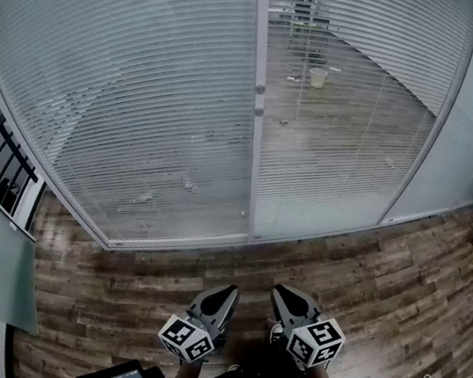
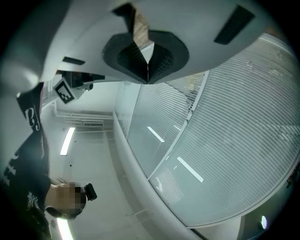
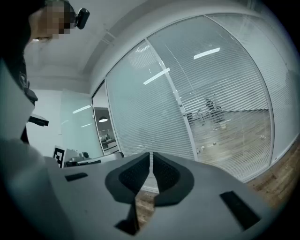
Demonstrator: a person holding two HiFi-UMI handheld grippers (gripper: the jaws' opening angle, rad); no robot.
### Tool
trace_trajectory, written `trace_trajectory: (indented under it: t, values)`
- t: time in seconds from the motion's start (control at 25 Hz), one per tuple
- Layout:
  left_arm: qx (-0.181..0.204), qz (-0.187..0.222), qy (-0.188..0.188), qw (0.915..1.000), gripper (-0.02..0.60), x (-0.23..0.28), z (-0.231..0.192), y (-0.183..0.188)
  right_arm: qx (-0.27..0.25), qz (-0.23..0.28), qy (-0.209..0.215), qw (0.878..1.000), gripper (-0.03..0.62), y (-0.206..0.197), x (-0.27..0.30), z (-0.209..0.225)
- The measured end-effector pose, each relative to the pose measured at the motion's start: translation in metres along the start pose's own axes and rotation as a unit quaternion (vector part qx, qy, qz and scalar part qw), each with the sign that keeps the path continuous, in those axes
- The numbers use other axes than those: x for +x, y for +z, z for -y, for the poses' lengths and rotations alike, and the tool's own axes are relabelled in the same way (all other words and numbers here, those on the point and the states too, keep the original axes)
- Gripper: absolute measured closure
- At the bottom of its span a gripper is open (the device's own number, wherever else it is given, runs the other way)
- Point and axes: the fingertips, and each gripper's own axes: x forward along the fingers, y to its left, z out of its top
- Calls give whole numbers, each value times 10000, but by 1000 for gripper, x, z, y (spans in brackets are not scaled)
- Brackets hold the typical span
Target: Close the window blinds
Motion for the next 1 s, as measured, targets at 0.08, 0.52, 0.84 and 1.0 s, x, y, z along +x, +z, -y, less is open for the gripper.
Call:
trace_trajectory:
  t: [0.08, 0.52, 0.84, 1.0]
  values:
    - [9, 4, 1, 10000, 575, 22, -7, 1, 9, 9, 31, 10000, 560, 8, 11, 18]
    - [53, 231, 393, 9989, 575, 188, -55, 20, -127, 32, 532, 9985, 560, 86, 79, 163]
    - [595, 204, 730, 9954, 575, 294, -85, 24, 26, -31, 758, 9971, 559, 112, 107, 267]
    - [815, 95, 810, 9933, 575, 324, -100, 36, 191, -77, 823, 9964, 560, 116, 120, 290]
